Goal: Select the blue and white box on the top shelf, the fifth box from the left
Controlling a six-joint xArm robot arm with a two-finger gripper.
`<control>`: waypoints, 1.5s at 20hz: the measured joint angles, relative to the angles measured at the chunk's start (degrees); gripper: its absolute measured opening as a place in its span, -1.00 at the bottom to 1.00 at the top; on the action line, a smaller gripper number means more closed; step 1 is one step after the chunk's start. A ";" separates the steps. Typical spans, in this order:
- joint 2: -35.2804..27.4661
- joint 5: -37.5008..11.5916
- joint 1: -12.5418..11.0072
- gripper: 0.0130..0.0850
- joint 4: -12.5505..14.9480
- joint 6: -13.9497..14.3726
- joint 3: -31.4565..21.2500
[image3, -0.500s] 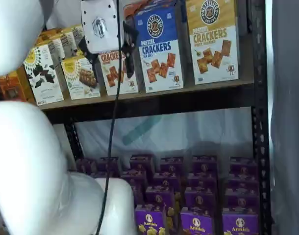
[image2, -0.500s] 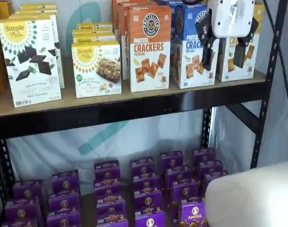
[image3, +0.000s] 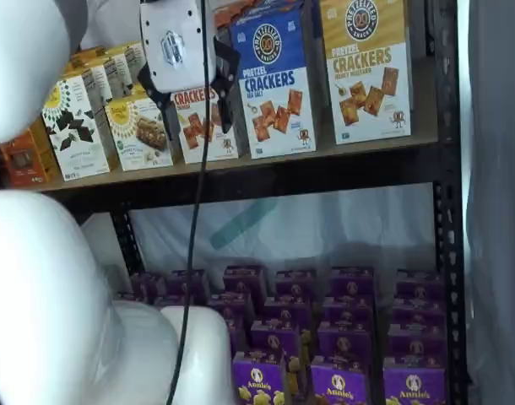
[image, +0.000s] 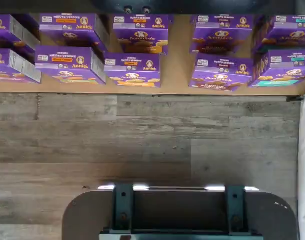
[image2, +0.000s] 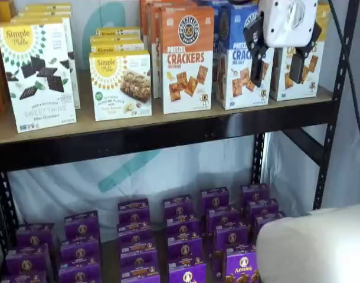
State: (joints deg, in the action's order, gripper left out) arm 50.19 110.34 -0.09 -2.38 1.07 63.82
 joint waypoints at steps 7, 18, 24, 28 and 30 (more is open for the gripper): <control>-1.48 -4.66 1.41 1.00 2.25 0.65 -1.44; -7.98 -12.22 -1.44 1.00 3.01 -2.10 1.50; -10.27 -12.46 -3.84 1.00 1.70 -4.30 4.04; -10.46 -12.40 -4.54 1.00 1.68 -5.00 4.61; -10.52 -12.25 -4.95 1.00 1.55 -5.37 4.87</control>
State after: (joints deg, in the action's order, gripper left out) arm 39.67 98.09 -5.04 -0.83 -4.30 68.69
